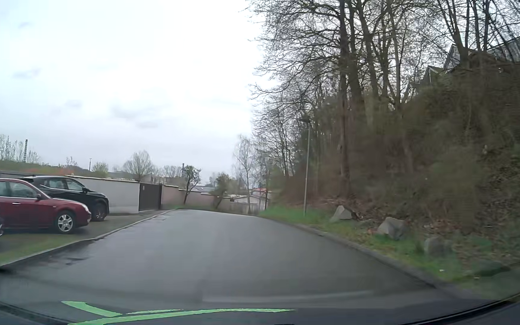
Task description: Follow the waypoints while adhering to traffic rules and regulations
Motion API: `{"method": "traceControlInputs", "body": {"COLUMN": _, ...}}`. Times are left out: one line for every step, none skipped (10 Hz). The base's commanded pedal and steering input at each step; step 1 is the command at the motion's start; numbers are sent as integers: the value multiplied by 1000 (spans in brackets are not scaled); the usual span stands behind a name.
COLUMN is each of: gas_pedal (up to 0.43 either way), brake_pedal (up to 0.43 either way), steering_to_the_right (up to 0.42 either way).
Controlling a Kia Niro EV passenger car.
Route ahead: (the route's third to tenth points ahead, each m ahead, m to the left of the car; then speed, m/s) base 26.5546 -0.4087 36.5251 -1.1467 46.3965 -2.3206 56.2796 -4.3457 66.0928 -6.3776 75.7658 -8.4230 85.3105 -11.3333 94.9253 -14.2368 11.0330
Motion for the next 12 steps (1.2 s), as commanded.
{"method": "traceControlInputs", "body": {"gas_pedal": 197, "brake_pedal": 0, "steering_to_the_right": -27}}
{"method": "traceControlInputs", "body": {"gas_pedal": 197, "brake_pedal": 0, "steering_to_the_right": -28}}
{"method": "traceControlInputs", "body": {"gas_pedal": 189, "brake_pedal": 0, "steering_to_the_right": -29}}
{"method": "traceControlInputs", "body": {"gas_pedal": 177, "brake_pedal": 0, "steering_to_the_right": -29}}
{"method": "traceControlInputs", "body": {"gas_pedal": 177, "brake_pedal": 0, "steering_to_the_right": -29}}
{"method": "traceControlInputs", "body": {"gas_pedal": 169, "brake_pedal": 0, "steering_to_the_right": -29}}
{"method": "traceControlInputs", "body": {"gas_pedal": 157, "brake_pedal": 0, "steering_to_the_right": -28}}
{"method": "traceControlInputs", "body": {"gas_pedal": 157, "brake_pedal": 0, "steering_to_the_right": -23}}
{"method": "traceControlInputs", "body": {"gas_pedal": 150, "brake_pedal": 0, "steering_to_the_right": -17}}
{"method": "traceControlInputs", "body": {"gas_pedal": 150, "brake_pedal": 0, "steering_to_the_right": -15}}
{"method": "traceControlInputs", "body": {"gas_pedal": 138, "brake_pedal": 0, "steering_to_the_right": -15}}
{"method": "traceControlInputs", "body": {"gas_pedal": 98, "brake_pedal": 0, "steering_to_the_right": -14}}
